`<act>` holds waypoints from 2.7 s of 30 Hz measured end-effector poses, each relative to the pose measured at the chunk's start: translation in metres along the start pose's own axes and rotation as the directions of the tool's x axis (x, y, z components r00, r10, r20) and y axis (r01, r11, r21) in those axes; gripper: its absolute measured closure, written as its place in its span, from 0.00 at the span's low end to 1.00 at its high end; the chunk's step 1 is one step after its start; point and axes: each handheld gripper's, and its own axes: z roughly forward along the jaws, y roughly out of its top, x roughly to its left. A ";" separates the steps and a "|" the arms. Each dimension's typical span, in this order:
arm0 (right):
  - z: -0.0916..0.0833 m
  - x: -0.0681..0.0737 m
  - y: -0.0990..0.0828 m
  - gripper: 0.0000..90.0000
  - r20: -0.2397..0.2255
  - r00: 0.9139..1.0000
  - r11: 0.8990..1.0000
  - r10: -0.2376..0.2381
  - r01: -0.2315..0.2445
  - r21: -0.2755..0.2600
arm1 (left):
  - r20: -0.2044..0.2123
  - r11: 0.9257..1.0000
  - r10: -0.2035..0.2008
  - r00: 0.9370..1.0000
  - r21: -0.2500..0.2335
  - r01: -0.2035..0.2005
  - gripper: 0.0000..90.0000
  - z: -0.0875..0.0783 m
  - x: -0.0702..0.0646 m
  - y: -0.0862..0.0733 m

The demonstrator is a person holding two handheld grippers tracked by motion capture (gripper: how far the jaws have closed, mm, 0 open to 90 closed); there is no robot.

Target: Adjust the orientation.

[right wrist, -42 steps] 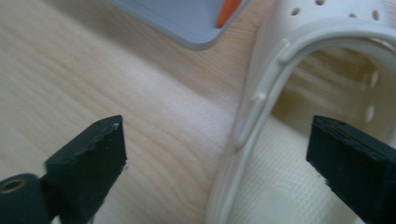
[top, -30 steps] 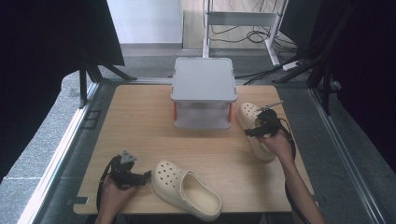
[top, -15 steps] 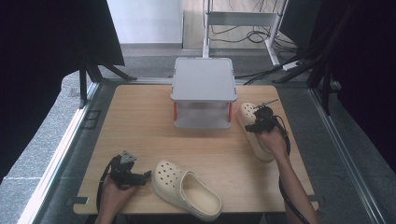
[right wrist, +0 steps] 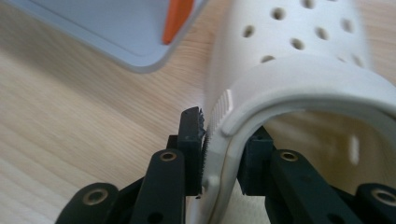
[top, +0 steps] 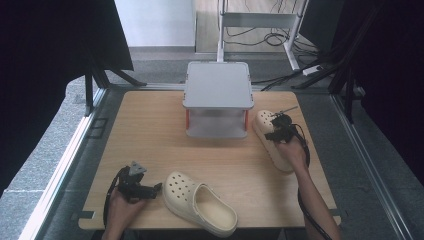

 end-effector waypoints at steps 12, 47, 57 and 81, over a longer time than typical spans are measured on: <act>-0.039 0.001 -0.012 0.85 0.002 0.999 0.998 -0.054 0.054 -0.043 | 0.000 1.000 -0.001 1.000 0.000 0.001 0.00 0.000 0.000 0.000; -0.084 0.123 -0.033 0.84 -0.170 0.945 0.958 -0.281 0.267 -0.101 | 0.000 1.000 0.000 1.000 0.000 0.000 0.00 0.000 0.000 0.000; -0.066 0.171 -0.032 0.84 -0.226 0.909 0.937 -0.349 0.338 -0.088 | 0.001 1.000 -0.003 1.000 0.000 0.003 0.00 0.000 0.000 0.000; -0.028 0.230 -0.034 0.83 -0.337 0.836 0.897 -0.433 0.434 -0.076 | 0.001 1.000 -0.002 1.000 0.001 0.002 0.00 0.000 0.000 0.000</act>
